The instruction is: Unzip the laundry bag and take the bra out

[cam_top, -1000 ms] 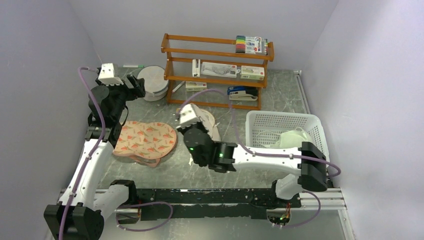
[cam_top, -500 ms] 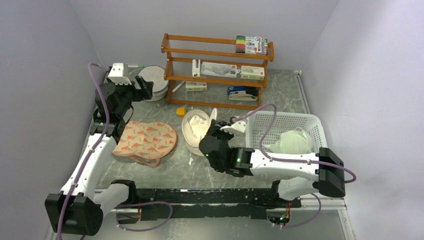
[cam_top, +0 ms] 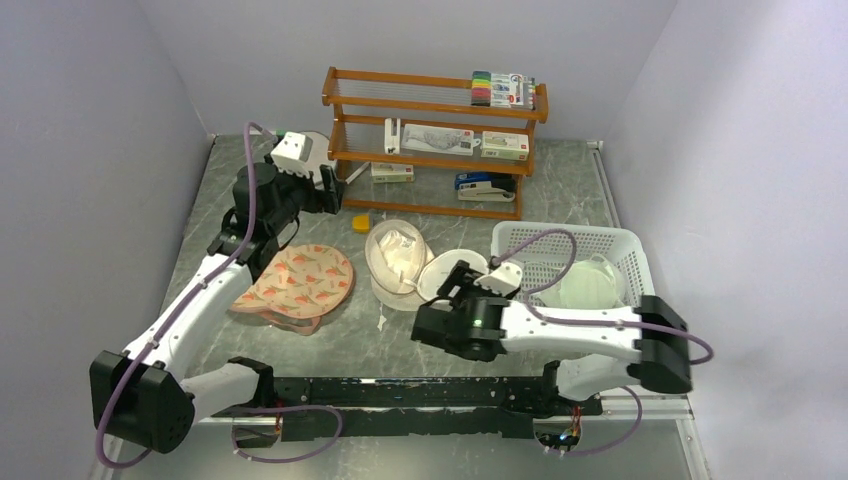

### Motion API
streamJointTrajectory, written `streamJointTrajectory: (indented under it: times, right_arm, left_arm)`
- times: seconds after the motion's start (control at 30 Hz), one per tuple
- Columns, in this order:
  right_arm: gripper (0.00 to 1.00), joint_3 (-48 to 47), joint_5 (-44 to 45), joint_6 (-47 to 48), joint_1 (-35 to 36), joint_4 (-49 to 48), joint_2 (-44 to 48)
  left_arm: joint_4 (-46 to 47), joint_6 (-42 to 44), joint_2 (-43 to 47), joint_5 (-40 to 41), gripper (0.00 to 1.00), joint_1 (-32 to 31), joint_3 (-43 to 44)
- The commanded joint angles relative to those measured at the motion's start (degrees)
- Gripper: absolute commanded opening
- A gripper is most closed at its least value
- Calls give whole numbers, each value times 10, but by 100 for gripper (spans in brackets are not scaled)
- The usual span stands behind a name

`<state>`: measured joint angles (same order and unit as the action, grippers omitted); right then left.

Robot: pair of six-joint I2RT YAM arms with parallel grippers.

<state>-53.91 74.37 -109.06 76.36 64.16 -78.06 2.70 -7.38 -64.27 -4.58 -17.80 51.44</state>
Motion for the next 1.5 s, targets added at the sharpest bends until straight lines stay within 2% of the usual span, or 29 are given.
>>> streamJointTrajectory:
  times: [0.0, 0.03, 0.1, 0.23, 0.33, 0.47, 0.57, 0.67, 0.7, 0.83, 1.0, 1.1, 1.17, 1.27, 1.33, 1.37, 1.47]
  right_arm:
    - [81, 51, -23, 383, -8, -275, 124]
    - [86, 66, -47, 480, -14, -333, 150]
    - [98, 88, -90, 577, -38, -387, 192]
    - [100, 129, -224, 745, -98, -499, 241]
    - [100, 125, -361, 805, -156, -544, 230]
    - [100, 60, -573, 839, -249, -531, 154]
    - [100, -1, -701, 866, -270, -497, 75]
    - [100, -30, -764, 887, -271, -493, 21]
    - [100, -31, -769, 892, -271, -506, 11]
    - [99, -79, -728, 882, -272, -529, -43]
    - [78, -74, -642, 839, -272, -592, -79]
    - [70, -77, -620, 846, -272, -628, -97]
    - [58, -96, -608, 856, -272, -629, -112]
    - [52, -120, -596, 863, -272, -628, -134]
    - [40, -133, -580, 852, -272, -614, -149]
    - [37, -135, -579, 850, -272, -613, -154]
    - [36, -133, -590, 852, -272, -614, -165]
  left_arm:
    - [-26, -2, -19, -40, 95, -8, 43]
    - [-39, -6, -26, -57, 95, -8, 49]
    - [-64, -16, -36, -98, 95, -8, 53]
    - [-131, -25, -55, -187, 93, -8, 49]
    - [-151, -26, -66, -242, 91, -8, 23]
    - [-165, -25, -91, -267, 86, -8, 5]
    - [-155, -28, -117, -301, 82, -8, 0]
    - [-145, -35, -147, -314, 78, -8, -5]
    - [-142, -36, -155, -315, 76, -8, -9]
    - [-145, -35, -174, -321, 57, -8, -8]
    - [-158, -23, -167, -304, 37, -8, -9]
    - [-153, -21, -170, -322, 29, -8, -11]
    - [-152, -21, -174, -334, 24, -8, -11]
    - [-145, -24, -175, -352, 17, -8, -13]
    - [-145, -22, -174, -354, 13, -8, -12]
    - [-147, -20, -172, -353, 11, -8, -11]
    - [-151, -16, -168, -344, 7, -8, -11]
